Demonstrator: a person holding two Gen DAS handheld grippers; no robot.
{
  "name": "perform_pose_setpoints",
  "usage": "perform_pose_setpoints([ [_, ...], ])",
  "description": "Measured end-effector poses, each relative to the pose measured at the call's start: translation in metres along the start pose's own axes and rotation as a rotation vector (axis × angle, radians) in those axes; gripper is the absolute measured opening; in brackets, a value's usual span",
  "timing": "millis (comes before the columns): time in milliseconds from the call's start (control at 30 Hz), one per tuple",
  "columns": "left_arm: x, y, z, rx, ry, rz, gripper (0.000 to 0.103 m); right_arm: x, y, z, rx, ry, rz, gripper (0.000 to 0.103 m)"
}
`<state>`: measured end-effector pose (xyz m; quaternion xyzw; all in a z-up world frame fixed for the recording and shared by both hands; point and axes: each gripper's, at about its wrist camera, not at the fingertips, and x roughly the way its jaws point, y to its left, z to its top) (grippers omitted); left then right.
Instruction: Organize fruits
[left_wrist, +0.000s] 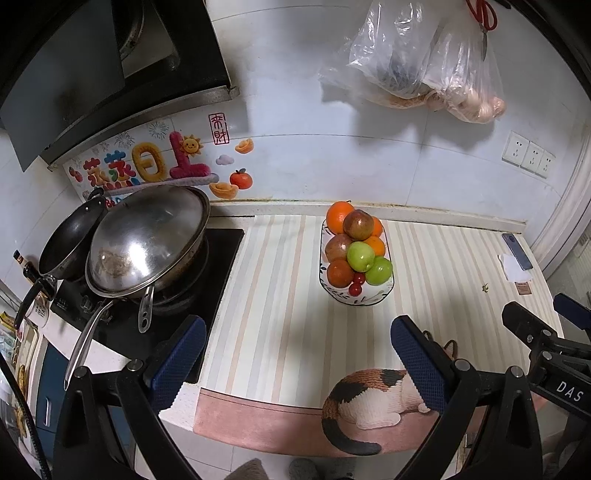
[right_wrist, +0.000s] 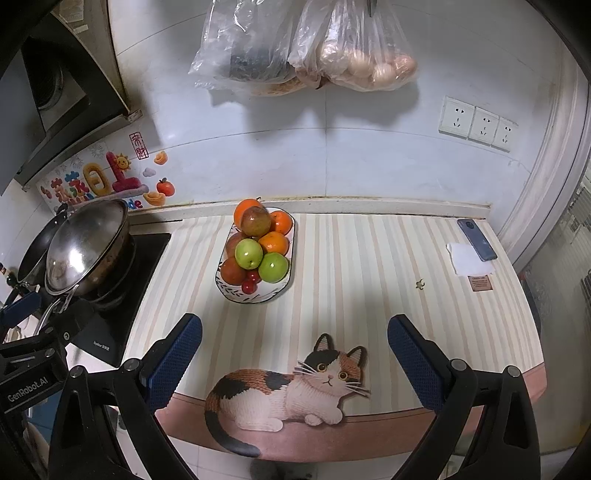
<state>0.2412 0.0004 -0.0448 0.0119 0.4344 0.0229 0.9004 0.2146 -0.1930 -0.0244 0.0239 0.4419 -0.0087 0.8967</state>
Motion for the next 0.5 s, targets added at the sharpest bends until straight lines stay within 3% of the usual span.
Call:
perform_pose_setpoints([
  [500,0.0016,-0.0009,0.0008,-0.004,-0.003,-0.011,0.103,-0.0019,0.0018,0.0005,0.004,-0.004,-0.003,0.102],
])
